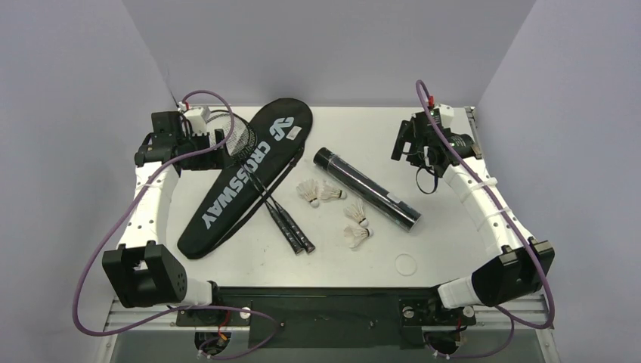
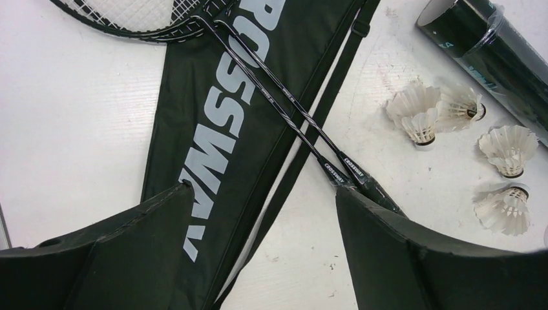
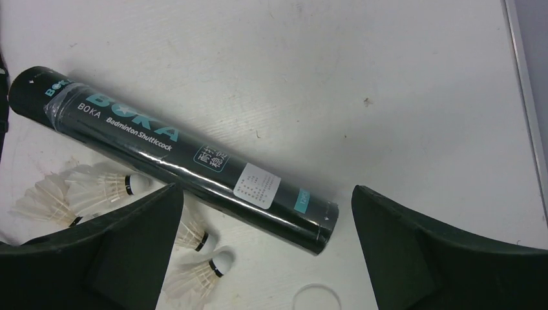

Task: Pack up the badminton gear
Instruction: Pick up the shuttle tube at the center of the board.

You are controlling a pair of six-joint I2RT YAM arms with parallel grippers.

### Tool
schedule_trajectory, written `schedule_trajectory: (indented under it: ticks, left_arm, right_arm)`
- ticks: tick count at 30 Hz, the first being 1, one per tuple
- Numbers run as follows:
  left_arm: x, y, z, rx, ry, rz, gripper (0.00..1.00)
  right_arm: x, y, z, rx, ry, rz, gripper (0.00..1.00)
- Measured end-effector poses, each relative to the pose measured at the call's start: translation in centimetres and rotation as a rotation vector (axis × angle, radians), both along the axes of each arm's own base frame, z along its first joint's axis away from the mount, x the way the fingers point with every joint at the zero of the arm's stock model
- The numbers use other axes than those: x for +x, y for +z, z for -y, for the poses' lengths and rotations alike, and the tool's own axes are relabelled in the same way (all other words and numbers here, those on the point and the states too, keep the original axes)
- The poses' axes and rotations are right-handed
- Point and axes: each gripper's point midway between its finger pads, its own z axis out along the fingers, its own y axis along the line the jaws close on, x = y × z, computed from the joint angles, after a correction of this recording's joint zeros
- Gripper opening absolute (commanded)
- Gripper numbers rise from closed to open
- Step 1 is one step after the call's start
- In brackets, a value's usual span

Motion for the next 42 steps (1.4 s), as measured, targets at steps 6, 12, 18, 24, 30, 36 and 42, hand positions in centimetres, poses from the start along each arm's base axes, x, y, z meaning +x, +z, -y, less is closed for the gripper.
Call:
schedule_trajectory:
  ticks: [6,12,18,24,30,36,42]
  left_arm:
    - [-0.4,-0.6,0.2,-0.011,-0.016,-0.012,0.92]
    - [-0.6,-0.6,0.5,-0.017,-0.052,-0.009,0.92]
    - [-0.6,-0.6,0.7,-0.022,-0.062,-0.010,0.92]
    - [-0.6,-0.6,0.8,-0.028,-0.065,-0.012,0.92]
    - [-0.6,-0.6,1.1,-0.045,-0.069,-0.014,0.92]
    - [-0.6,-0.7,1.3,-0.060,-0.075,-0.020,0.92]
    - [-0.6,-0.7,1.3,-0.061,-0.076,-0.019,0.92]
  right_arm:
    - [0.8,0.0,-1.8,-0.027,0.041,-0.027,0.99]
    - [2.0,-0.1,-3.3,-0.069,0.094,-0.027,0.99]
    - [2.3,-0.5,-4.1,-0.144,0.165,-0.046,0.99]
    - [1.8,-3.2,-5.7,-0.224,0.287,-0.127,0.99]
    - [0.9,-5.9,-6.7,-0.215,0.403,-0.219,1.00]
    - [0.7,-9.8,-8.6,-0.174,0.513,-0.333,1.00]
    - [0.7,-13.6,-10.7,-0.133,0.598,-0.425,1.00]
